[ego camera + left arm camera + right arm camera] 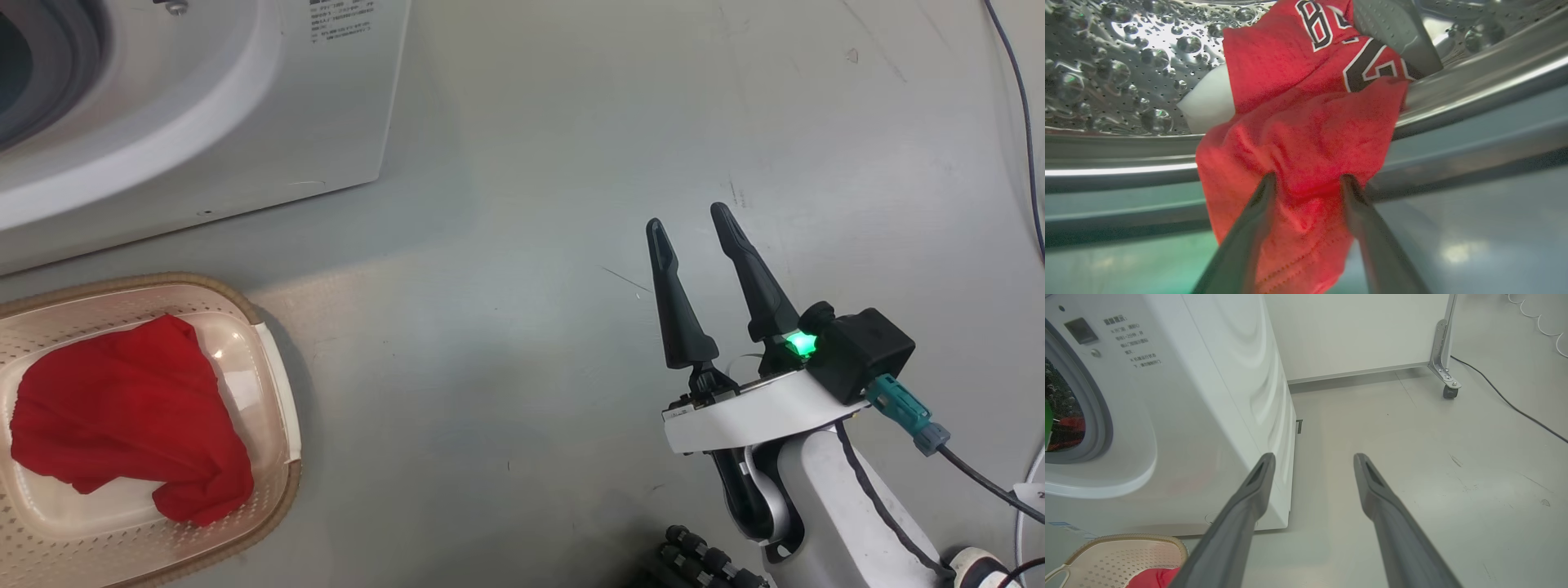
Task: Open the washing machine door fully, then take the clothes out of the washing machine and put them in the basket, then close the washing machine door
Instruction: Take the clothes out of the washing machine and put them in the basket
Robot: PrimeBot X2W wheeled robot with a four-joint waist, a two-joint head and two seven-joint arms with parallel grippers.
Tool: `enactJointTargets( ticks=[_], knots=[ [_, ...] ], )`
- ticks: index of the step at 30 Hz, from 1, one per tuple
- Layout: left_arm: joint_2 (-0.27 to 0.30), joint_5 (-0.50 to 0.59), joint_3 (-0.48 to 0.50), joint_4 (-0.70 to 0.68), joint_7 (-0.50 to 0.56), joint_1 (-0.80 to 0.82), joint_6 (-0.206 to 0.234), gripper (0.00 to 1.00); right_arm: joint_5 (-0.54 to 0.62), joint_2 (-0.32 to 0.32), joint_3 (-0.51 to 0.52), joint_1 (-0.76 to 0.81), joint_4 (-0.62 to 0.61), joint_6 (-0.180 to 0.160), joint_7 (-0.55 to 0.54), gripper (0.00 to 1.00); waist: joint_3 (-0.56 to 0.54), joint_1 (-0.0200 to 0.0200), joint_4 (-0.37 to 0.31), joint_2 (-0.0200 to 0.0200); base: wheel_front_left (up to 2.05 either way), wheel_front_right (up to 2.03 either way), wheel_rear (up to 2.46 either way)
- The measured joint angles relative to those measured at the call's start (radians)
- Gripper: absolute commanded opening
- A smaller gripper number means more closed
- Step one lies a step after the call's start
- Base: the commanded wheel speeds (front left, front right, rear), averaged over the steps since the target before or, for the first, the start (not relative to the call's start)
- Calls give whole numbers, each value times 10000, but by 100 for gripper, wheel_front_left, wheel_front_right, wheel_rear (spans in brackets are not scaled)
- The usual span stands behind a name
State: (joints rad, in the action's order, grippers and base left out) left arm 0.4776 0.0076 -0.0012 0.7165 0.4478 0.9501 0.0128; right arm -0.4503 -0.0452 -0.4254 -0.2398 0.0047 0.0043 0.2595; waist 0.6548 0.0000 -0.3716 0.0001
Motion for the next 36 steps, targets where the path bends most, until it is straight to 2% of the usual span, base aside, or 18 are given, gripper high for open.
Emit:
enactJointTargets(
  ticks=[11, 20, 30, 36],
  knots=[
    [-420, -174, -6, 589, -637, 437, 96, 0, 8, 0, 82, -200, 31, -88, 0, 100, -129, 0, 195, -1, 0, 0, 0],
    [-924, -280, -153, 1051, -1733, 389, -8, 0, 132, -4, 228, -230, 278, -84, 0, 100, -597, 1, 447, -1, 0, 0, 0],
    [-1944, -520, -403, 1469, -3373, -495, -198, 0, 405, -8, 583, -185, 754, -59, 0, 100, -1492, 1, 835, -1, 0, 0, 0],
    [-2422, -779, -585, 1739, -4274, -1177, -474, 0, 702, -12, 1035, -84, 963, 23, 0, 100, -2209, 0, 1143, -1, 0, 0, 0]
  ],
)
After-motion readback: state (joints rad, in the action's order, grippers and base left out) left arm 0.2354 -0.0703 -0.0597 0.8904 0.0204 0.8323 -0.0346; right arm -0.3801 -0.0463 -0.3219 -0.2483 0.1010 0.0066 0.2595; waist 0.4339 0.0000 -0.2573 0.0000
